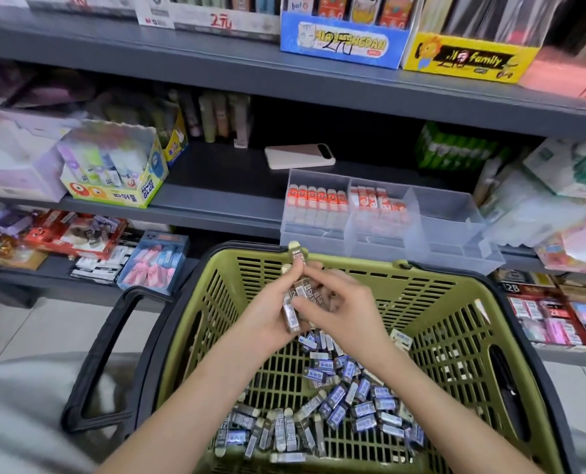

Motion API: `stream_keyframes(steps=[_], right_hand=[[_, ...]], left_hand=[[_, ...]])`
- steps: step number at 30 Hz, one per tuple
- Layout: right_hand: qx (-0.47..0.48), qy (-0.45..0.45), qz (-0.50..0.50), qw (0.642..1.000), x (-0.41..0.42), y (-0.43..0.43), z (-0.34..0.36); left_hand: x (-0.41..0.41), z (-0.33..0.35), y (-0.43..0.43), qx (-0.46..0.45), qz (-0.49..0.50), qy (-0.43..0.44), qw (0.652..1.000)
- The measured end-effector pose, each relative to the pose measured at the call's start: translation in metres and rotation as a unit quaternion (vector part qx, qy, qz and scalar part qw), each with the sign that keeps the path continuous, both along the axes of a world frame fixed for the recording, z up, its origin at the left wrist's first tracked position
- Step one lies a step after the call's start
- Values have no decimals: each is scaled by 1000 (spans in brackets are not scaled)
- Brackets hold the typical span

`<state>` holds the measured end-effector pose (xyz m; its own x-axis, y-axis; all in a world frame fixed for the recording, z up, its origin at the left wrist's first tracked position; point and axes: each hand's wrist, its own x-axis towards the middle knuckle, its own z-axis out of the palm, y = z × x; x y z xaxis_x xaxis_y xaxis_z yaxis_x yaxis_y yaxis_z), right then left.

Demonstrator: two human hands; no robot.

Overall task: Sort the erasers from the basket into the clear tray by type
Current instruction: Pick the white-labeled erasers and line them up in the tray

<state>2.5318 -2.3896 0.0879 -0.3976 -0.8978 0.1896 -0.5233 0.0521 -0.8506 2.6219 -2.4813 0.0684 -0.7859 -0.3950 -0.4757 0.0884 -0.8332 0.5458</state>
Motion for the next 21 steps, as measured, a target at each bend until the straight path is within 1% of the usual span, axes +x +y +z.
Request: stream_keyframes(steps=[2, 3, 5, 7, 8, 9, 11, 14, 16, 18, 21], right_hand=[[-21, -50, -22, 998, 1, 3, 3], [-36, -98, -35, 994, 0, 4, 5], [-73, -206, -73, 973, -3, 2, 12], [-107, -276, -101, 950, -8, -3, 19], [-114, -291, -104, 944, -9, -6, 22], [-113, -290, -102, 945, -10, -9, 25], [-103, -257, -92, 957, -8, -15, 26], [-82, -158, -97, 979, -1, -18, 22], [-71, -112, -89, 987, 0, -18, 20], [-66, -108, -77, 989, -3, -19, 22], [-76, -159, -57, 983, -12, -24, 31]], left_hand=[[-1, 1, 1, 9, 6, 15, 1000], [-2, 2, 1, 19, 11, 17, 1000], [-1, 6, 0, 23, 18, 16, 999], [1, 7, -2, -27, 2, -3, 1000], [1, 8, -2, -53, -11, -7, 999], [0, 10, -2, -63, -18, -6, 998], [-1, 16, 0, -47, -13, 7, 999], [-5, 24, 2, -18, 5, 36, 999], [-5, 27, -1, -26, 16, 31, 999], [-5, 30, -7, -41, 15, 30, 999], [-4, 35, -16, -45, 11, 30, 998]])
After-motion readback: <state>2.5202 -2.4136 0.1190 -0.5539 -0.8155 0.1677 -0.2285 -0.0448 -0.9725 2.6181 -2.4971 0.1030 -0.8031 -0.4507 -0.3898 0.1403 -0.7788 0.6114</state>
